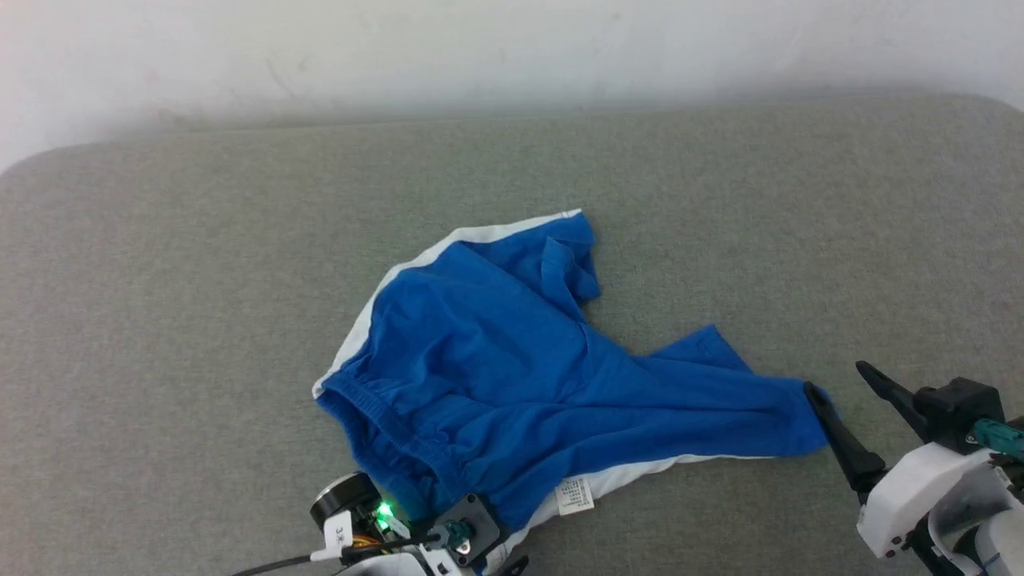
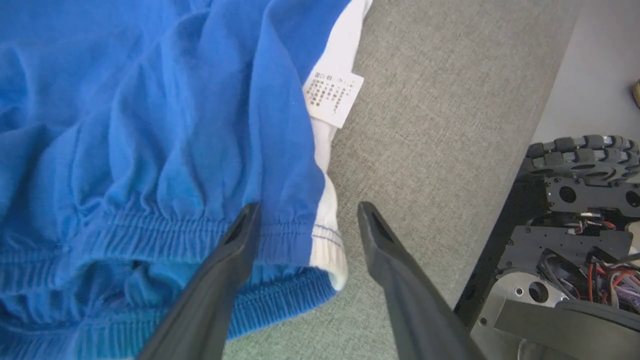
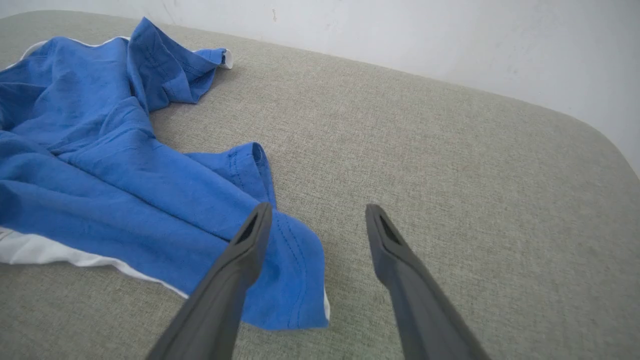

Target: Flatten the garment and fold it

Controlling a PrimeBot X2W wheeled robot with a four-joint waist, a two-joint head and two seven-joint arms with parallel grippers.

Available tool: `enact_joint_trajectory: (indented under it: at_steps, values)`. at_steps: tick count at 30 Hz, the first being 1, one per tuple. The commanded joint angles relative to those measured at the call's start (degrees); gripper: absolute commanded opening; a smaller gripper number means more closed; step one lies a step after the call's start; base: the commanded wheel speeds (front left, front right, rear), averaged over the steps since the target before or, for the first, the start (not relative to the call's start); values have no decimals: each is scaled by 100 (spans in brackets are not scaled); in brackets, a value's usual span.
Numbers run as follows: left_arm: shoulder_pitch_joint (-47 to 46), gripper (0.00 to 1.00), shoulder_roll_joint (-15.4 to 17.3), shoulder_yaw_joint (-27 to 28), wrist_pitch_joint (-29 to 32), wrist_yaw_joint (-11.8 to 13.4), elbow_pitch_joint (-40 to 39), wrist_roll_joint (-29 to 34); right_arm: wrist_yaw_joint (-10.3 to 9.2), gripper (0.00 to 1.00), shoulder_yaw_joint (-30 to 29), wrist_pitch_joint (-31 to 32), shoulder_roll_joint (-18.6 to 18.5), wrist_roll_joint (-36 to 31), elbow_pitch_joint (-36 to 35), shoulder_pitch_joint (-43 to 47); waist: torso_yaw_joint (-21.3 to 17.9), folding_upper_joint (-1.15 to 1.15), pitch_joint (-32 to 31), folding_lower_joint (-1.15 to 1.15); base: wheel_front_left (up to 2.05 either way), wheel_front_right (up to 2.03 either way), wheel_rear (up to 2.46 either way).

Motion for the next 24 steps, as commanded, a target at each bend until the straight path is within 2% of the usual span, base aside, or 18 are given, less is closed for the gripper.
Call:
enact_joint_trajectory:
  at_steps: [1,6,7,8,12,15,20,24]
  values:
    - [-101,100,21,-52,38,-37,134,-52,-12,100,-31,5,56,-64,-51,49,-168,0,180,-1,0,0,0]
    - [-336,100,166,-441,179,-37,623,8,-12,100,-160,20,131,-188,-112,61,-197,0,255,-1,0,0,0]
    - [-378,38,185,-509,160,-37,686,44,-12,100,-176,22,131,-214,-121,54,-189,0,257,-1,0,0,0]
    - [-395,0,177,-542,110,-37,722,27,-12,100,-190,27,130,-227,-135,43,-177,0,251,-1,0,0,0]
    - [-448,0,170,-446,-206,46,662,-25,-12,100,-82,170,-70,-279,-290,-18,-104,0,161,-1,0,0,0]
    - [-447,0,260,-282,-407,234,465,-12,-12,100,272,565,-467,-171,-542,-106,-40,0,77,-1,0,0,0]
    - [-388,0,461,-166,-481,445,112,56,-12,100,956,1916,-1301,523,-1082,-337,52,0,-4,-1,0,0,0]
    - [-373,0,495,-144,-498,500,1,43,-12,100,1432,2903,-1642,1201,-1218,-637,137,0,13,-1,0,0,0]
